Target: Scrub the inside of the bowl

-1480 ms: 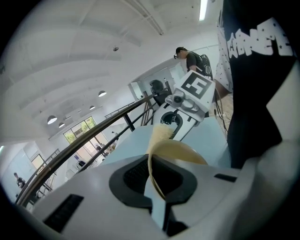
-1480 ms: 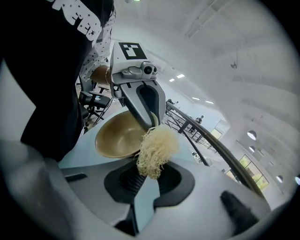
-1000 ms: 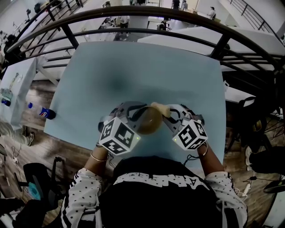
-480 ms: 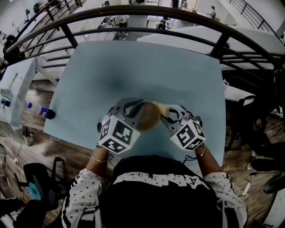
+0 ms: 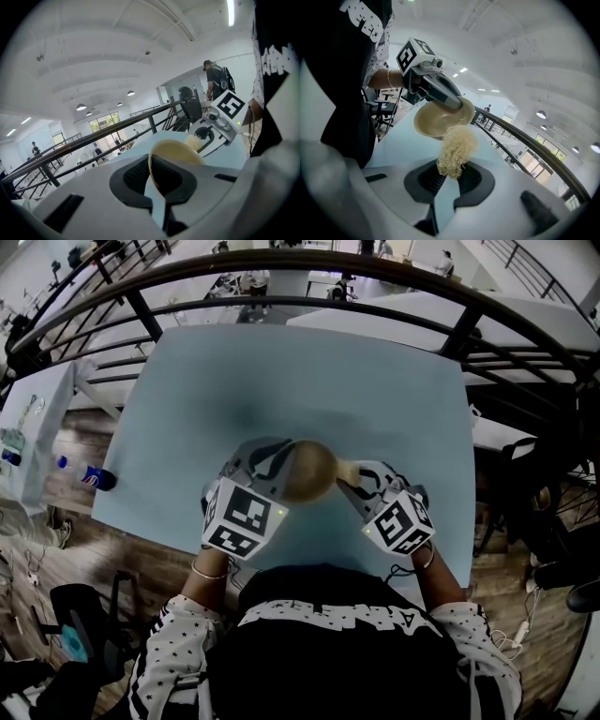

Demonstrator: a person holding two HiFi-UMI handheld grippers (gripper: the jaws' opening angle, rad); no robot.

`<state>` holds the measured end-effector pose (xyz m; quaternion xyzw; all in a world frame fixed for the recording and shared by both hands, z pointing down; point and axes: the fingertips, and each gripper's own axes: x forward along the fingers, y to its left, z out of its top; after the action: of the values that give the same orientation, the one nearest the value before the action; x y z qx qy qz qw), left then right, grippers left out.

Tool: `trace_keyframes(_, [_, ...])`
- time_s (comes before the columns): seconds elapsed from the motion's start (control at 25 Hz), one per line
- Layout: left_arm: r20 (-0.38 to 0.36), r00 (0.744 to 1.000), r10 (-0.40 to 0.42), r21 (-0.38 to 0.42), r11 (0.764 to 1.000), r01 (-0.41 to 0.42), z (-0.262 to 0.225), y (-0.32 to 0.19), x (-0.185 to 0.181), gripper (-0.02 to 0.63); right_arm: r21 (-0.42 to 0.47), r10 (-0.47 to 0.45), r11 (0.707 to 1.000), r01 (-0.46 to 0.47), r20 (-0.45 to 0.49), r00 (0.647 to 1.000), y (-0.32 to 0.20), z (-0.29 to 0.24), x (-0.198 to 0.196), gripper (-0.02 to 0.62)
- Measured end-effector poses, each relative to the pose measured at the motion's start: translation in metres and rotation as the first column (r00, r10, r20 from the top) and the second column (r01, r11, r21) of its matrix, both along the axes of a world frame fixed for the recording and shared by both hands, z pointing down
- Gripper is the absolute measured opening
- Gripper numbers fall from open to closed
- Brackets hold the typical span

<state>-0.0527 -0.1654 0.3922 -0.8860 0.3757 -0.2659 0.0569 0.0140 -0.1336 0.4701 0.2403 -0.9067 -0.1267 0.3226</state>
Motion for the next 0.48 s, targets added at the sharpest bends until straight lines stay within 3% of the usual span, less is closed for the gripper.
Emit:
trace_keyframes(0.2, [-0.029, 1.0, -0.012, -0.005, 1.0, 0.012, -0.002, 0.0, 0.0, 0.023, 0.029, 0.074, 0.997, -0.075, 0.042, 0.996, -0.014, -0.016, 0.013, 0.055])
trace_keyframes(0.48, [-0.088, 0.995, -0.046, -0.031, 0.999, 0.043, -0.006, -0.001, 0.003, 0.025, 0.038, 0.078, 0.996, -0.081, 0.075, 0.994, -0.01, -0.022, 0.001, 0.055])
